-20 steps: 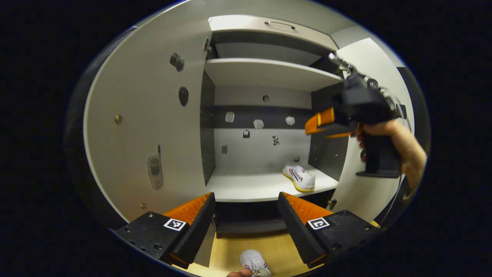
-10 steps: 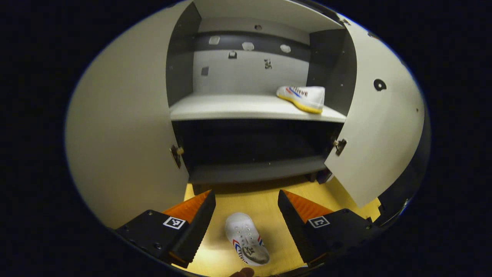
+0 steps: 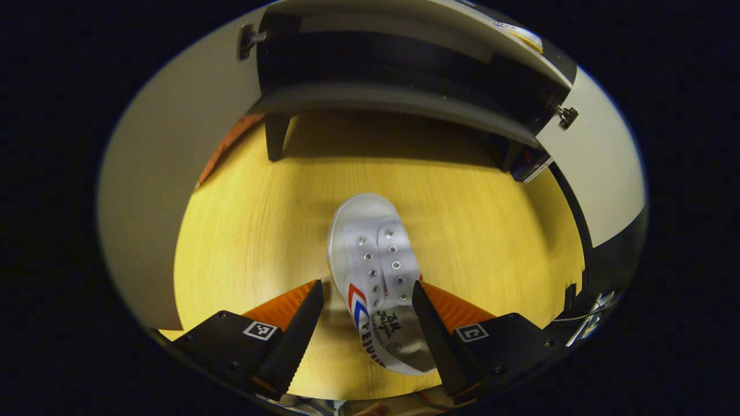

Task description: Grab one shoe with the right hand and put it into the shoe cabinet, grab the other shoe with the left hand and put it into the shoe cabinet; then close the right door with the right hand and the left door with the left hand.

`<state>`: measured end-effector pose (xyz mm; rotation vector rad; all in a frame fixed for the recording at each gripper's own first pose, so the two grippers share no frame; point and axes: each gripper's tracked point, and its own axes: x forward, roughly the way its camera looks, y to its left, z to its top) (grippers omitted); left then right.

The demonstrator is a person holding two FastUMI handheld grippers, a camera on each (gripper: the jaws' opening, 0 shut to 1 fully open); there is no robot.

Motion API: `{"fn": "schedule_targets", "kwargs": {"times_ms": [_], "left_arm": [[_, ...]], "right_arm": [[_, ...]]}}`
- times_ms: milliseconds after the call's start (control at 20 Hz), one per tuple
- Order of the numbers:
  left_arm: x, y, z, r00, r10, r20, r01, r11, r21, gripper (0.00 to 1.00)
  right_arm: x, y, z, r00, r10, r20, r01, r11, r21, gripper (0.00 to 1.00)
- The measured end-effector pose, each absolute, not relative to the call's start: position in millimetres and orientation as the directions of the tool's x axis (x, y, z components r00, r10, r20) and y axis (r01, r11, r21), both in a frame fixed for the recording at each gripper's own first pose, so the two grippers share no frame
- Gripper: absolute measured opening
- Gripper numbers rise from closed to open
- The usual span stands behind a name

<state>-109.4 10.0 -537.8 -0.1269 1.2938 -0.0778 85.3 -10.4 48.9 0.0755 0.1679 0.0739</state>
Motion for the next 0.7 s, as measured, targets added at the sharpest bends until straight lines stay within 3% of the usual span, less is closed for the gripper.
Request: {"fn": "schedule_targets", "kwargs": {"times_ms": [200, 250, 300, 350, 450, 500, 550, 600, 700], "left_arm": [[-130, 22, -559, 0.189, -0.111, -0.976, -0.060, 0.990, -0.125, 0.93], [-132, 22, -561, 0.170, -0.125, -0.977, -0.073, 0.988, -0.139, 0.93], [-128, 21, -560, 0.198, -0.130, -0.971, -0.089, 0.985, -0.150, 0.94], [-132, 22, -562, 0.179, -0.137, -0.974, -0.093, 0.983, -0.155, 0.91], [-129, 15, -565, 0.190, -0.163, -0.968, -0.094, 0.978, -0.183, 0.89], [-133, 6, -563, 0.168, -0.197, -0.966, -0.094, 0.972, -0.215, 0.78], [-129, 6, -558, 0.175, -0.187, -0.967, -0.102, 0.973, -0.207, 0.65], [-130, 7, -566, 0.147, -0.179, -0.973, -0.097, 0.976, -0.195, 0.47], [-128, 7, -564, 0.123, -0.164, -0.979, -0.130, 0.975, -0.180, 0.44]], "right_arm": [[75, -18, 53, 0.985, 0.067, -0.157, -0.057, 0.996, 0.069, 0.68], [73, -21, 52, 0.985, 0.059, -0.160, -0.050, 0.997, 0.061, 0.60], [71, -23, 51, 0.986, 0.050, -0.161, -0.042, 0.998, 0.054, 0.60], [70, -25, 50, 0.986, 0.044, -0.160, -0.036, 0.998, 0.050, 0.68], [65, -26, 48, 0.986, 0.035, -0.164, -0.029, 0.999, 0.043, 0.68], [63, -27, 47, 0.986, 0.031, -0.163, -0.026, 0.999, 0.038, 0.60], [62, -28, 45, 0.986, 0.026, -0.162, -0.021, 0.999, 0.032, 0.60], [59, -30, 45, 0.987, 0.019, -0.160, -0.015, 1.000, 0.028, 0.68], [55, -35, 47, 0.989, 0.004, -0.149, 0.000, 1.000, 0.029, 0.68]]}}
